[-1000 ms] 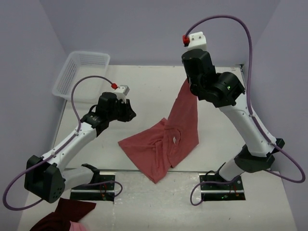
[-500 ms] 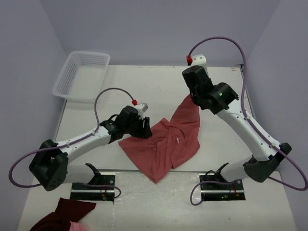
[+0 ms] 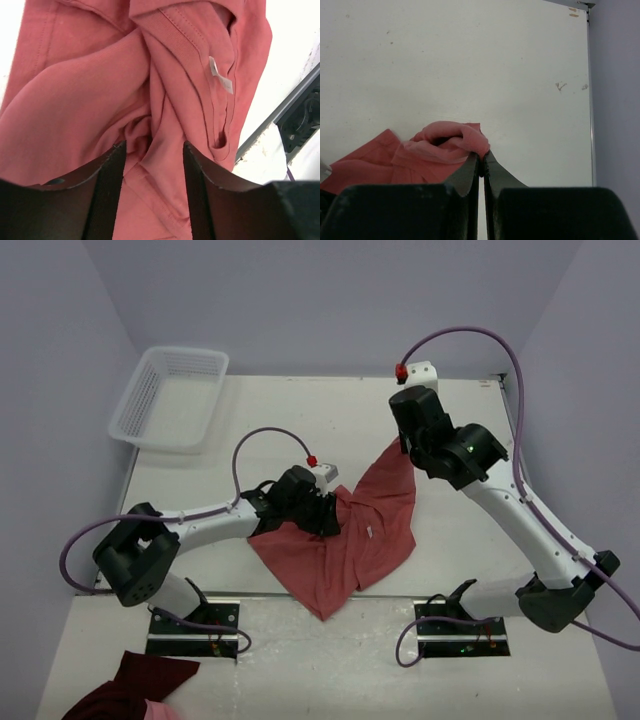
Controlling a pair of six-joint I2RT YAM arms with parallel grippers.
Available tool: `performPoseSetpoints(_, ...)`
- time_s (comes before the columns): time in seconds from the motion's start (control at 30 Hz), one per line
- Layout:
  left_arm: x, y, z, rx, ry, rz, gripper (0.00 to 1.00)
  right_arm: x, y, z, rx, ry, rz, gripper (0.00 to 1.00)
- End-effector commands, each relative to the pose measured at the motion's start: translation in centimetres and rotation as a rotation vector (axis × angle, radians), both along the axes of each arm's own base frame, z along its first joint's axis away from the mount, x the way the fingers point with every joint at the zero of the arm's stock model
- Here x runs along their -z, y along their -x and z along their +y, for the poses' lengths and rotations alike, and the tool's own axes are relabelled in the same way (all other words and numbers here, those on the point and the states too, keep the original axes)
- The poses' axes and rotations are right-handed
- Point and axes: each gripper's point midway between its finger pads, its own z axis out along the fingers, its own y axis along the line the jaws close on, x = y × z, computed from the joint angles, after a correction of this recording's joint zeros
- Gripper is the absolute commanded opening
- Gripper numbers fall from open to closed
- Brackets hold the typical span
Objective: Fold and stack the t-shirts
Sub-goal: Flatten out the tshirt
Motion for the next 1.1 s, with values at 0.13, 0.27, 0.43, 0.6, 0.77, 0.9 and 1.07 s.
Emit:
performPoseSetpoints(0.13,0.2,-0.1,-2.6,0.028,0.042,0.015,0.43,-2.2,0.5,-0.3,0.003,-0.078,-0.071,0.00)
performPoseSetpoints(0.27,0.6,0.5,-2.7,0.036,0.027,0.022,0.41,-2.2,0.6,-0.3,0.001,-0.084,-0.072,0.00)
performPoseSetpoints(0.43,0.7,0.8,-2.0,0.021,0.006,0.017,0.23,-2.2,0.5,-0.1,-0.005,-0.096,-0.074,0.00)
performPoseSetpoints(0.6,-1.3,0.1,-1.3,-0.026,-0.006,-0.054,0.00,-1.5,0.4,-0.1,0.003,-0.087,-0.063,0.00)
performPoseSetpoints(0.77,-11.0,-1.5,0.2,-0.105,0.014,-0.271,0.00,-2.1,0.1,-1.0,0.050,-0.060,-0.091,0.00)
performPoseSetpoints(0.9,-22.2,-2.7,3.8,-0.221,0.086,-0.516,0.00,-4.5,0.1,-3.0,0.122,-0.038,-0.163,0.00)
performPoseSetpoints(1.07,-31.4,-3.0,8.9,-0.354,0.085,-0.695,0.00,-10.4,1.9,-5.1,0.135,-0.114,-0.296,0.00)
